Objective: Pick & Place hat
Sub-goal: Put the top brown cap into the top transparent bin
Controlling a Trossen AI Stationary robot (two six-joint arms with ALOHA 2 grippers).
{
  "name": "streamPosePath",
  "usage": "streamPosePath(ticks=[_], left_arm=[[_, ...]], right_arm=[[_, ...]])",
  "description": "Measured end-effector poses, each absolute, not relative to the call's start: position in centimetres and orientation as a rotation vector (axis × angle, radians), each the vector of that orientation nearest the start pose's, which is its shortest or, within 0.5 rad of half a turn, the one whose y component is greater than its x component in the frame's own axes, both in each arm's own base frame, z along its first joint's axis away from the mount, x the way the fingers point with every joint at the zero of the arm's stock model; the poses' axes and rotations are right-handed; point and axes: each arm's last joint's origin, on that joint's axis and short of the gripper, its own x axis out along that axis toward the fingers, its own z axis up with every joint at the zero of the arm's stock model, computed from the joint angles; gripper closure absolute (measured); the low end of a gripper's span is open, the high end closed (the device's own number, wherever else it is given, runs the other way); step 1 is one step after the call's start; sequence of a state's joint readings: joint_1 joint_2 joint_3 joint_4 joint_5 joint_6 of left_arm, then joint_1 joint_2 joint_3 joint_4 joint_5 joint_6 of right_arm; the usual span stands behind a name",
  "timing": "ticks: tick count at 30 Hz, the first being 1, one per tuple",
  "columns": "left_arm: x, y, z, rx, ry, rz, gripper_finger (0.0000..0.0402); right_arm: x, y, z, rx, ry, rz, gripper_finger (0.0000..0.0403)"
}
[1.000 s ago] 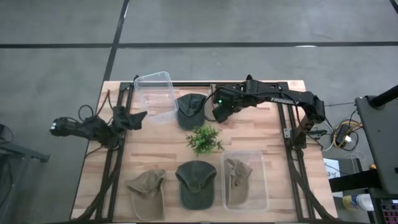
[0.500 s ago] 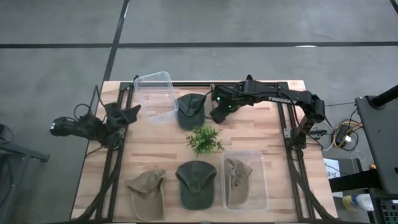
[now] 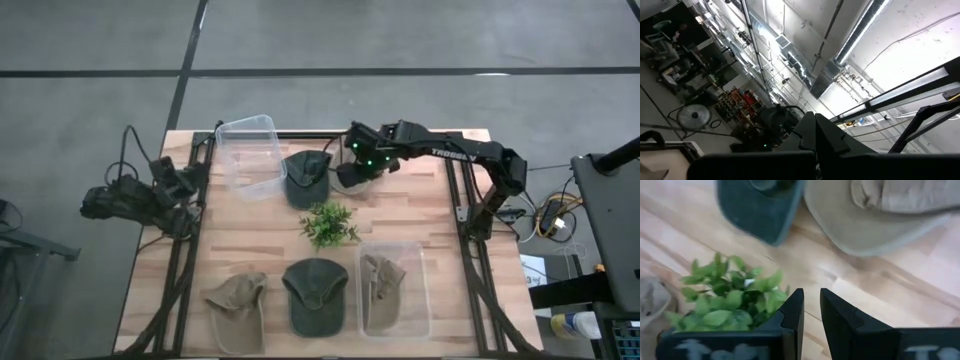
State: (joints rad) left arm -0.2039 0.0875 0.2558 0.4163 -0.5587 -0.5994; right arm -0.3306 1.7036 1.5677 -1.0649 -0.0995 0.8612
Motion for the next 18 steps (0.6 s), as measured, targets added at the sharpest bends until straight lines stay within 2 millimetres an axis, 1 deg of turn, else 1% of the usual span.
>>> streamPosePath(ticks=[3,6,8,10,15,18], left_arm=[[6.8,0.2,27.7,-0.796,-0.635,0.174,0.0401],[6.8,0.2,27.7,-0.794,-0.629,0.175,0.0401],[6.9,0.1,27.7,-0.793,-0.627,0.175,0.0401],[6.9,0.1,27.7,-0.795,-0.627,0.175,0.0401],[6.9,0.1,27.7,-0.812,-0.63,0.17,0.0401],[6.9,0.2,27.7,-0.813,-0.63,0.171,0.0401]], right_arm=[[31.5,-11.9,29.4,1.068,1.036,-0.709,0.0345],[30.5,-12.3,29.3,1.112,1.014,-0.696,0.0345],[29.8,-12.2,29.2,1.095,1.013,-0.7,0.0345],[29.0,-12.1,29.2,1.055,1.004,-0.741,0.0345],[25.9,-11.8,30.8,0.936,0.919,-0.877,0.0345],[24.3,-11.0,31.8,0.906,0.879,-0.881,0.0344]])
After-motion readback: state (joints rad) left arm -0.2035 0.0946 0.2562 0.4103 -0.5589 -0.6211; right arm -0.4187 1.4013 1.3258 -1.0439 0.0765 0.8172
